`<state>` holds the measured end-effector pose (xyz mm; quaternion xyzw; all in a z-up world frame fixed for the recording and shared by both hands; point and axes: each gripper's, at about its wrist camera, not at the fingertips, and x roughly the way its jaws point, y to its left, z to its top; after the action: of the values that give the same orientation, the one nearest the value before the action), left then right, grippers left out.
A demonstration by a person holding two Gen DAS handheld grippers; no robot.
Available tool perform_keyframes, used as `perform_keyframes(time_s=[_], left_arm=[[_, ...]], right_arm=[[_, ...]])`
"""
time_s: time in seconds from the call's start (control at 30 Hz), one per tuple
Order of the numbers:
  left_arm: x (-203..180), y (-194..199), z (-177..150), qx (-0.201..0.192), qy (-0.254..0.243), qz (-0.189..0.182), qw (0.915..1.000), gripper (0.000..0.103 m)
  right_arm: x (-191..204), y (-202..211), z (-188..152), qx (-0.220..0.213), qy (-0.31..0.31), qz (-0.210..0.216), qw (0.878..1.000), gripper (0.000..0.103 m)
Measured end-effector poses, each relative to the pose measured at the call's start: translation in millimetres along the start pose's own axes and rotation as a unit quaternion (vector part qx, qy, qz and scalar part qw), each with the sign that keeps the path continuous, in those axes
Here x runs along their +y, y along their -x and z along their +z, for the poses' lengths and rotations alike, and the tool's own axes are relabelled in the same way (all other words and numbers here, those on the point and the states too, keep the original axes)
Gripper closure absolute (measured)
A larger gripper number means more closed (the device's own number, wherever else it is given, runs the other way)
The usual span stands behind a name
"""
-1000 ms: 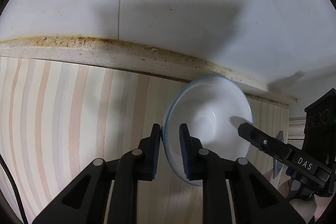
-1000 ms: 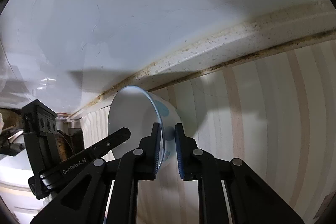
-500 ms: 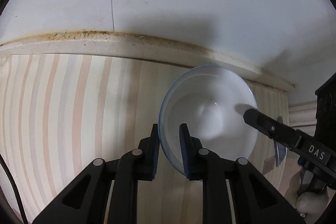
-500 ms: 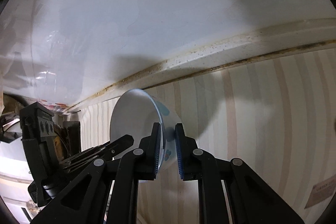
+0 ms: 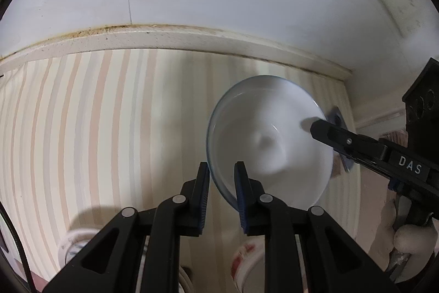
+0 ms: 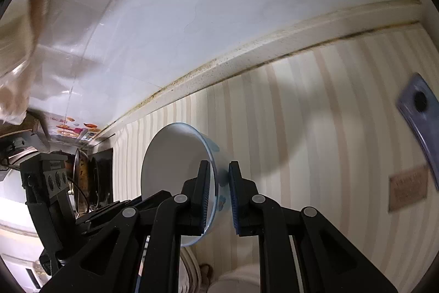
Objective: Organize plates and bowls
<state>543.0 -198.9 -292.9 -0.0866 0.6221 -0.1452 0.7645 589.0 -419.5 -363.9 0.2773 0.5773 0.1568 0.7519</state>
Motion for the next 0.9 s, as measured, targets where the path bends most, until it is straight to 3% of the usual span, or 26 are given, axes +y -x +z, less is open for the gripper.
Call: perform_keyframes(time_s=[0.47,0.9], left_arm=[[-36.8,48.5,-60.9,0.001,-0.05,-0.028,0.9983,0.087],[-47.8,42.8,-118.6,0.036,-0.085,-0.024,0.9954,0.087]], right_arm=[[-8.3,82.9,-94.8,-0.021,-0.017,0.0,1.0,0.088],[-28.0,95.1,-162.9,-0.006,-0.036,-0.013,0.999,0.088]])
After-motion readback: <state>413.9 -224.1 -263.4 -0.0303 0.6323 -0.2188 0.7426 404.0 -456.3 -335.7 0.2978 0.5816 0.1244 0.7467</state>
